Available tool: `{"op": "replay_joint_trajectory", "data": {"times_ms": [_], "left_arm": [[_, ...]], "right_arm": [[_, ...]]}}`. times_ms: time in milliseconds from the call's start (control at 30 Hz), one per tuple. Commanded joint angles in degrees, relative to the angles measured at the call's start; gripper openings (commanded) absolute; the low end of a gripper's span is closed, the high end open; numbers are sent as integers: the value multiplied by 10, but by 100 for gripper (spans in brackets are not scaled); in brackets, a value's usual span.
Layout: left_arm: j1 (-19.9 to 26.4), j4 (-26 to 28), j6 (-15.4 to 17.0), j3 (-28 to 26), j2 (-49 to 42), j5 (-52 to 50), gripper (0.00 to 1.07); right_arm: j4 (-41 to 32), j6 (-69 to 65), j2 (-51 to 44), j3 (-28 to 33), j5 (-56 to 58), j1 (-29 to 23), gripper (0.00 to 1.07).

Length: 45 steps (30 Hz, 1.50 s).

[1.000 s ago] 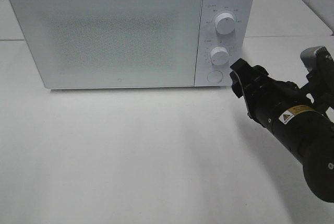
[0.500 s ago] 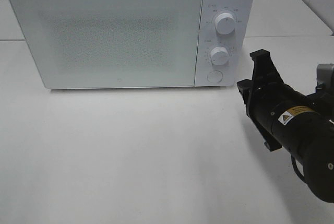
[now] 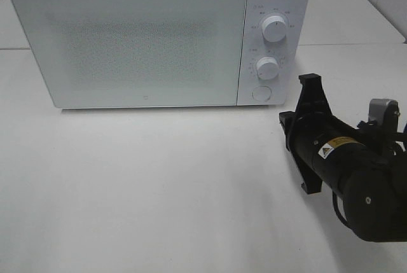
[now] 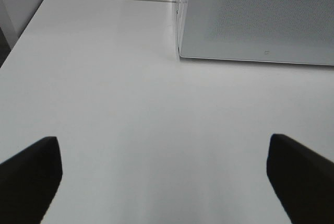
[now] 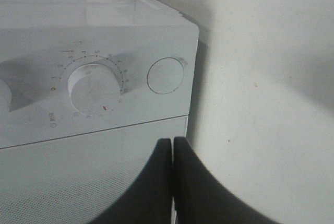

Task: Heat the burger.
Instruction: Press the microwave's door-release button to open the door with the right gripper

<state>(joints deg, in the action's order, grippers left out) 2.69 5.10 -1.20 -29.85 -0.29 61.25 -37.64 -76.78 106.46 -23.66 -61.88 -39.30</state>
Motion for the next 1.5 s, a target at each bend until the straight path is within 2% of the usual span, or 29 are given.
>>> {"op": "replay_joint_trajectory", "data": {"times_ms": [33, 567, 767, 1500], "left_arm": [[2, 1, 1, 2, -9, 1, 100], [2, 1, 1, 2, -9, 1, 100], [2, 1, 1, 2, -9, 1, 100], [2, 1, 1, 2, -9, 1, 100]], "right_arm": [[1, -3, 14, -25, -2, -3, 0], [-29, -4, 89, -118, -1, 2, 0], [-18, 3, 111, -151, 21, 34, 0], [-10, 9, 174, -234, 61, 80, 0]]}}
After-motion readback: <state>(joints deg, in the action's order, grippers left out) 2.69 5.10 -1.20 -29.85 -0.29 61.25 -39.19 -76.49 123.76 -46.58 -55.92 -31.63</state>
